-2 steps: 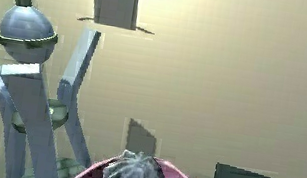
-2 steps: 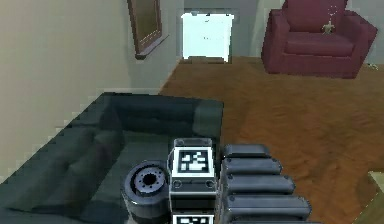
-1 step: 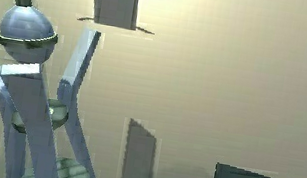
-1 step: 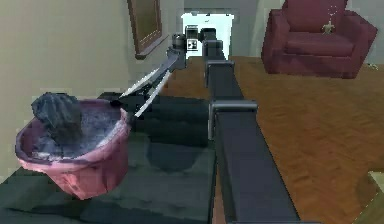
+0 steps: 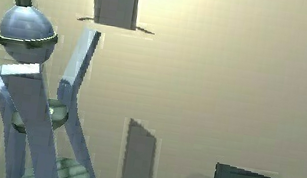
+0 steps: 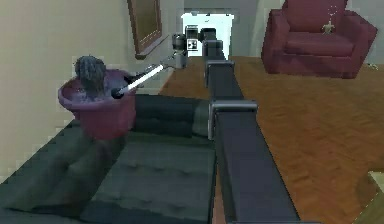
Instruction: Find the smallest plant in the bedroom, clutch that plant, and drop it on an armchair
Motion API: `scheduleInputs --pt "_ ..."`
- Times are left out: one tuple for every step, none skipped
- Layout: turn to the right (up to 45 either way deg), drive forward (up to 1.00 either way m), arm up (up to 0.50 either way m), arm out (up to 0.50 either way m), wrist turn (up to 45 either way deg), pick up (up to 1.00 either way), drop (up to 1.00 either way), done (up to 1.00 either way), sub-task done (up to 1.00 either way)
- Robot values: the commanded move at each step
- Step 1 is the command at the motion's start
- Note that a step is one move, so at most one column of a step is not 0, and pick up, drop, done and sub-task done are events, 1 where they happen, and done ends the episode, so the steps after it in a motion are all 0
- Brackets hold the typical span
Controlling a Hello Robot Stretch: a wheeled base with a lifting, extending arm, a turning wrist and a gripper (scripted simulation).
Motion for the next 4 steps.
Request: scheduleInputs --pt "0.0 0.0 0.0 0.0 45.0 0.0 0.0 0.0 0.0" --pt "0.0 0.0 -0.36 0.0 0.0 0.0 0.0 0.0 0.0" --pt "0.0 0.0 -0.32 0.0 0.0 0.0 0.0 0.0 0.0" --pt "0.0 0.0 0.0 0.0 0.0 0.0 1.0 0.0 0.0"
